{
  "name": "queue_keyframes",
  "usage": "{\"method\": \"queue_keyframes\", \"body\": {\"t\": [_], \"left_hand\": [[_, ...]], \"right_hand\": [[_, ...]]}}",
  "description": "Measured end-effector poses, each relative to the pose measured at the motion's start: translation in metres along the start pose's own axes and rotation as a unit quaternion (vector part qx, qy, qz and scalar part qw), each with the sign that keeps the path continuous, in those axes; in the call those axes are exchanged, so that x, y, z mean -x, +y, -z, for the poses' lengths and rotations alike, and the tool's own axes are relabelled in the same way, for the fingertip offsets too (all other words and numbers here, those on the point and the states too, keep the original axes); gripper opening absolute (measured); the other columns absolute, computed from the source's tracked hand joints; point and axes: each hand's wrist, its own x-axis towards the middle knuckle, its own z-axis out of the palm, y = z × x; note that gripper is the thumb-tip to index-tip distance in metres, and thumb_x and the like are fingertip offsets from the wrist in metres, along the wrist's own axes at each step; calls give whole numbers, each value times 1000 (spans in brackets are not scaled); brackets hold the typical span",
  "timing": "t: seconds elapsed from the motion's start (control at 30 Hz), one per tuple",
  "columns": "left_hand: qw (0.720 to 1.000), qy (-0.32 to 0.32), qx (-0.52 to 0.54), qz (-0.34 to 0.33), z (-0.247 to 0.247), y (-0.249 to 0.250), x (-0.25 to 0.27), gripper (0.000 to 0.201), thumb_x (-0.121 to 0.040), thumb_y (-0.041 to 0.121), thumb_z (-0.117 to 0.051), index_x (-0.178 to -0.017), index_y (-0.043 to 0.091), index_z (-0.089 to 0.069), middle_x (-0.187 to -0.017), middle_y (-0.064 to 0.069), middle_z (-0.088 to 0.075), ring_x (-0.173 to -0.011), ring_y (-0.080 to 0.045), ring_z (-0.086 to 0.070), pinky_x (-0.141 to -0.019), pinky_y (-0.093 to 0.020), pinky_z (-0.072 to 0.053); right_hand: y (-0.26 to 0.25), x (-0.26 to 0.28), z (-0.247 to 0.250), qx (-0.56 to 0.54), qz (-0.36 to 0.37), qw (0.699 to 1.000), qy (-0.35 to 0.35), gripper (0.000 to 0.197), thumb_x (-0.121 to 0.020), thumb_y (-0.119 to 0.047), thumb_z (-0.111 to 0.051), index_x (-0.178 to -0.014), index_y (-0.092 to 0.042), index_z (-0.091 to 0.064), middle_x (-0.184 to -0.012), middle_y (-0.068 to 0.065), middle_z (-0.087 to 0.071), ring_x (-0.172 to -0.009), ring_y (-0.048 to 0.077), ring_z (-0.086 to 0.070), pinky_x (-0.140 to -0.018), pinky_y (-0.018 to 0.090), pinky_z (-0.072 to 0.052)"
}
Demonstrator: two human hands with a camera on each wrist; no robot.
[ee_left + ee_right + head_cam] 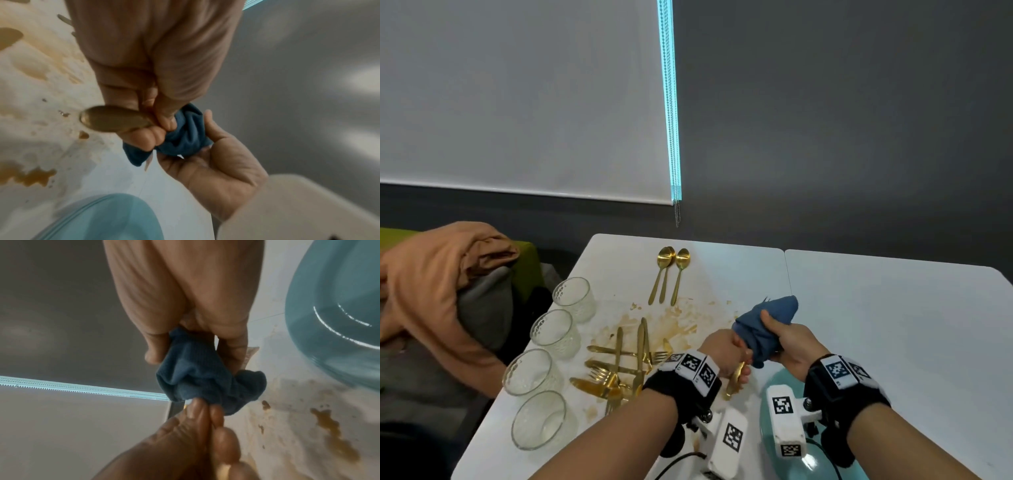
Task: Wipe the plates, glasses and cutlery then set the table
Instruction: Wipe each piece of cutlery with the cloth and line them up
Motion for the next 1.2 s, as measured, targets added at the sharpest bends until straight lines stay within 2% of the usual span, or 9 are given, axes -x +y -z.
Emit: {"method": "queue_keyframes", "body": {"t": [0.13, 0.3, 0.4, 0.6, 0.7, 0.77, 0.87, 1.0, 1.2], "left_hand": [[998, -33, -51, -15, 18, 4, 11, 31, -96, -2, -44, -68, 12, -41, -66, -7, -47, -53, -15, -46, -42, -21, -45], [993, -25, -106, -37, 36, 11, 21, 32, -96, 0, -44, -68, 13, -40, -66, -6, -47, -34, -5, -46, -34, -14, -38], [991, -19, -128, -44, 42, 17, 24, 28, -96, 1, -43, -70, 12, -45, -65, -5, -50, -33, -5, -45, -32, -15, -35], [986, -21, -163, -38, 44, 16, 19, 25, -94, 5, -44, -71, 14, -50, -69, -6, -56, -52, -15, -48, -48, -24, -37], [984, 1, -170, -50, 43, 13, 17, 30, -95, 0, -39, -69, 14, -45, -66, -4, -52, -52, -13, -46, -44, -18, -41], [987, 30, -145, -60, 47, 7, 14, 31, -93, -4, -36, -69, 13, -44, -65, -4, -50, -51, -14, -44, -46, -19, -41], [993, 87, -29, -71, 53, 6, 7, 27, -94, -6, -34, -73, 8, -45, -67, -8, -49, -50, -16, -42, -40, -18, -40], [991, 80, 15, -110, 35, 13, 5, 23, -96, -3, -38, -77, 9, -45, -65, -8, -49, -46, -14, -43, -37, -17, -39], [993, 7, -20, -116, 15, 18, 2, 29, -96, 0, -38, -71, 14, -48, -57, -9, -50, -36, -9, -47, -45, -25, -43]], "right_hand": [[2, -5, -10, -1, 17, 998, 55, 38, -74, -8, -77, -103, 11, -60, -103, 23, -66, -86, 31, -65, -72, 38, -55], [-6, -10, -19, 86, 52, 990, 103, 33, -71, -11, -79, -94, 6, -63, -102, 20, -67, -98, 33, -63, -90, 42, -52], [-16, -10, -17, 129, 76, 983, 110, 21, -72, -9, -78, -81, -1, -61, -100, 20, -67, -97, 34, -63, -89, 42, -52], [-33, -5, -8, 274, 122, 947, 118, 24, -72, -15, -78, -85, -1, -63, -88, 15, -67, -86, 30, -63, -76, 35, -52], [-39, -1, -1, 334, 187, 900, 209, 21, -77, -20, -73, -86, -6, -61, -87, 16, -65, -83, 31, -62, -72, 35, -51], [-39, -1, 14, 266, 196, 911, 248, 23, -78, -21, -74, -88, -6, -60, -94, 19, -66, -87, 31, -62, -78, 37, -51], [-32, 9, 27, 46, 142, 981, 125, 33, -83, -19, -69, -103, 6, -59, -106, 22, -65, -97, 31, -62, -83, 38, -50], [-16, 20, 3, 42, 107, 993, -14, 32, -92, -24, -55, -107, 4, -58, -101, 20, -66, -93, 27, -64, -77, 36, -52], [-14, 5, -13, 34, 81, 996, 7, 40, -87, -25, -63, -108, 9, -62, -90, 23, -67, -73, 31, -63, -65, 36, -51]]}}
